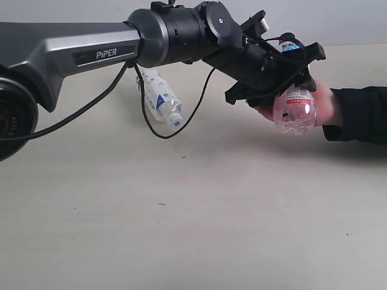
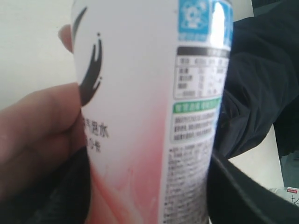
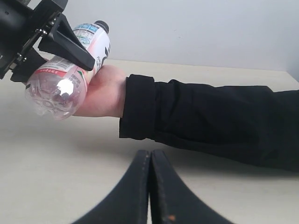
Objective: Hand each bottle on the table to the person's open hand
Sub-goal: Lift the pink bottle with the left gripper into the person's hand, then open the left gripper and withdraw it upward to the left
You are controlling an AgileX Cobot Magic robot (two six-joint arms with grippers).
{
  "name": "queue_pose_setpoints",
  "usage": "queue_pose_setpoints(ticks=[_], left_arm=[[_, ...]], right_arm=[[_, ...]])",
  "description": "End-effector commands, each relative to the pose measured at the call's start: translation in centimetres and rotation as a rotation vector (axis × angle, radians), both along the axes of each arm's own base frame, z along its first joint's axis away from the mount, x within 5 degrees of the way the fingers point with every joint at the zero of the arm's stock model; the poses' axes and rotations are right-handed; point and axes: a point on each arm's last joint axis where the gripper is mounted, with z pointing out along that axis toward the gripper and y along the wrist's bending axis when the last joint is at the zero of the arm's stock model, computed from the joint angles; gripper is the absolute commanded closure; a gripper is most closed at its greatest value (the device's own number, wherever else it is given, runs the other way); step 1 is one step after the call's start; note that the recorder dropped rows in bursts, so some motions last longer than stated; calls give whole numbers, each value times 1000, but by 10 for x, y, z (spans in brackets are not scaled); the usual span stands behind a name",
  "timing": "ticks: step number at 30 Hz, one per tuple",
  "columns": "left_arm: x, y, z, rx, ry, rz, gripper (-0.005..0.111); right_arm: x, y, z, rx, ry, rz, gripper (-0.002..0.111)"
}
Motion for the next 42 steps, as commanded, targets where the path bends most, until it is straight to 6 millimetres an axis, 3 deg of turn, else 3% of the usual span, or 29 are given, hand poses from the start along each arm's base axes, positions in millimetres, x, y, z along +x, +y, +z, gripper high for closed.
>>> queue_pose_setpoints(ticks=[1,7,12,15,29,39,42], left_arm=[[7,6,2,-5,2,12,46],[9,10,2,8,1,-7,43],[8,10,1,20,-11,-34,15],[7,11,1,30,-22,-58,8],[5,14,3,52,-36,-119,7],[12,39,44,50,-89,-184,7],[4,43,59,70,-154,-295,7]], right_arm=[[0,0,-1,-9,-5,-2,108],[0,0,-1,-7,-5,-2,108],[0,0,-1,-7,-5,-2,108],[0,0,-1,-7,-5,-2,108],[0,0,-1,-8,-5,-2,108],[0,0,-1,-8,-5,-2,108],[0,0,-1,-8,-5,-2,108]])
